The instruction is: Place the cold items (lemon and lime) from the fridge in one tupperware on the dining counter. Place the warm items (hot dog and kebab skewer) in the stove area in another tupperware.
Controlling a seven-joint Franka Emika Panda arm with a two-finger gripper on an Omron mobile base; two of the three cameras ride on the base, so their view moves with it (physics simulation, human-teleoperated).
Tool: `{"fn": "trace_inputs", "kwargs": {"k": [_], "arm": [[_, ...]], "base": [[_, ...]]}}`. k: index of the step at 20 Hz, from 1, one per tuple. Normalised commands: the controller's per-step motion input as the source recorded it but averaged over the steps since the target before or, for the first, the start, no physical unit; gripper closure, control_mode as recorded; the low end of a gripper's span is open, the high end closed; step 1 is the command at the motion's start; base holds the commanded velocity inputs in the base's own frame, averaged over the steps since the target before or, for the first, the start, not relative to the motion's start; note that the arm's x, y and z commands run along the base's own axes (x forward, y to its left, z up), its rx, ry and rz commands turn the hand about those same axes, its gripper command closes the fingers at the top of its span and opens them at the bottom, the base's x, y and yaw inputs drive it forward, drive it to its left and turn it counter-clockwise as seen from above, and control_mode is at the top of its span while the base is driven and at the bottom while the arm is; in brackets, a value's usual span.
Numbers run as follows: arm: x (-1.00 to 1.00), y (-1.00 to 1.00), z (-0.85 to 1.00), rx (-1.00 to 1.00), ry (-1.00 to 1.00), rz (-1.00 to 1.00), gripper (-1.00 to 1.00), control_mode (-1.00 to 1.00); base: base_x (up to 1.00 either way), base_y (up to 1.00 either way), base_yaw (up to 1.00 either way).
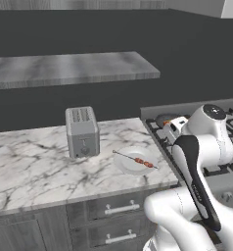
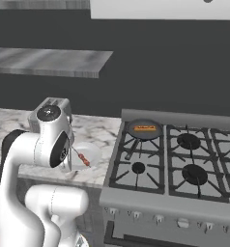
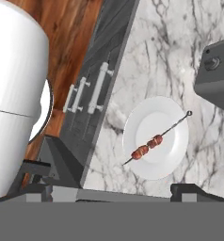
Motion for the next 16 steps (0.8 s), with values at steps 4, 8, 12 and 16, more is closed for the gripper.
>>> {"fn": "trace_inputs", "kwargs": {"k": [4, 8, 12, 16], "arm": [[0.0, 0.0, 0.0, 0.0, 0.0, 0.0, -1.0, 1.0], [0.21, 0.0, 0.0, 0.0, -0.07, -0.04, -1.0, -1.0], [0.68, -0.1, 0.0, 0.0, 0.0, -0.2, -1.0, -1.0], [0.75, -0.65, 0.0, 0.0, 0.04, -0.13, -1.0, -1.0]], "base": [[0.08, 0.0, 0.0], [0.0, 0.0, 0.0], [0.0, 0.0, 0.0], [0.0, 0.0, 0.0]]}}
